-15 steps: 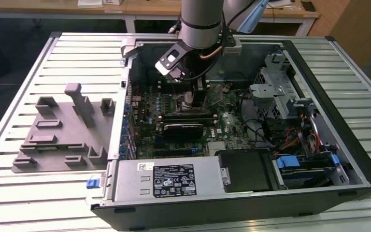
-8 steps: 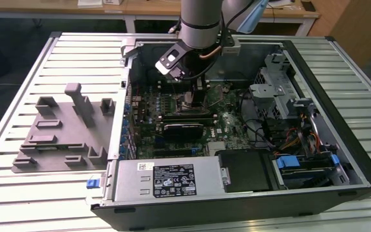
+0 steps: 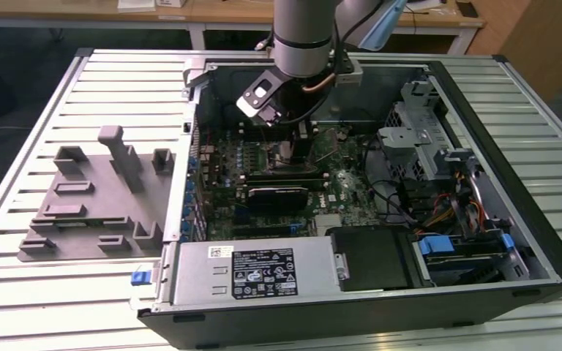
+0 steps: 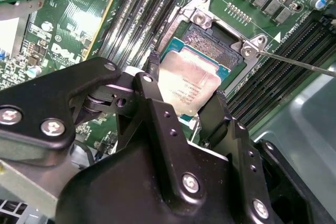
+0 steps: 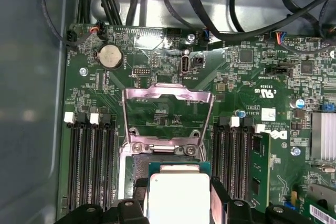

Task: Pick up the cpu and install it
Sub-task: 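Place the cpu into insertion slot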

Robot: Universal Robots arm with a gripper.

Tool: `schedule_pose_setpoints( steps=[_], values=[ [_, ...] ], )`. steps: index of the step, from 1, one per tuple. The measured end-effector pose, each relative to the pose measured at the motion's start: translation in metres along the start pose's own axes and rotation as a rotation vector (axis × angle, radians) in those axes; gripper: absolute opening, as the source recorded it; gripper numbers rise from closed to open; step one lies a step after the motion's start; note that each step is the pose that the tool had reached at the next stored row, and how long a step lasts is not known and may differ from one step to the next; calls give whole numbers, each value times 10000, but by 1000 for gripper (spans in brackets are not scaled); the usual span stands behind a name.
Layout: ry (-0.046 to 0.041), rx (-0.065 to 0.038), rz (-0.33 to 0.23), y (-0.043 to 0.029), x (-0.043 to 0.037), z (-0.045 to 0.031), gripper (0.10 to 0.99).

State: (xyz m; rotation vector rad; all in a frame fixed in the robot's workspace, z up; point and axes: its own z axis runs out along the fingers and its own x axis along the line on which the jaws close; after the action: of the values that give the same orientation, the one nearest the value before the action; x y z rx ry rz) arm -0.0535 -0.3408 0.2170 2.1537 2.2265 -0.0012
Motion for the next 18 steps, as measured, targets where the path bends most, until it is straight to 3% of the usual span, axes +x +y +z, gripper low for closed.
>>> schedule_pose_setpoints(
  steps=[18],
  values=[
    [-6, 7, 226, -26, 43, 89, 545]
  ],
)
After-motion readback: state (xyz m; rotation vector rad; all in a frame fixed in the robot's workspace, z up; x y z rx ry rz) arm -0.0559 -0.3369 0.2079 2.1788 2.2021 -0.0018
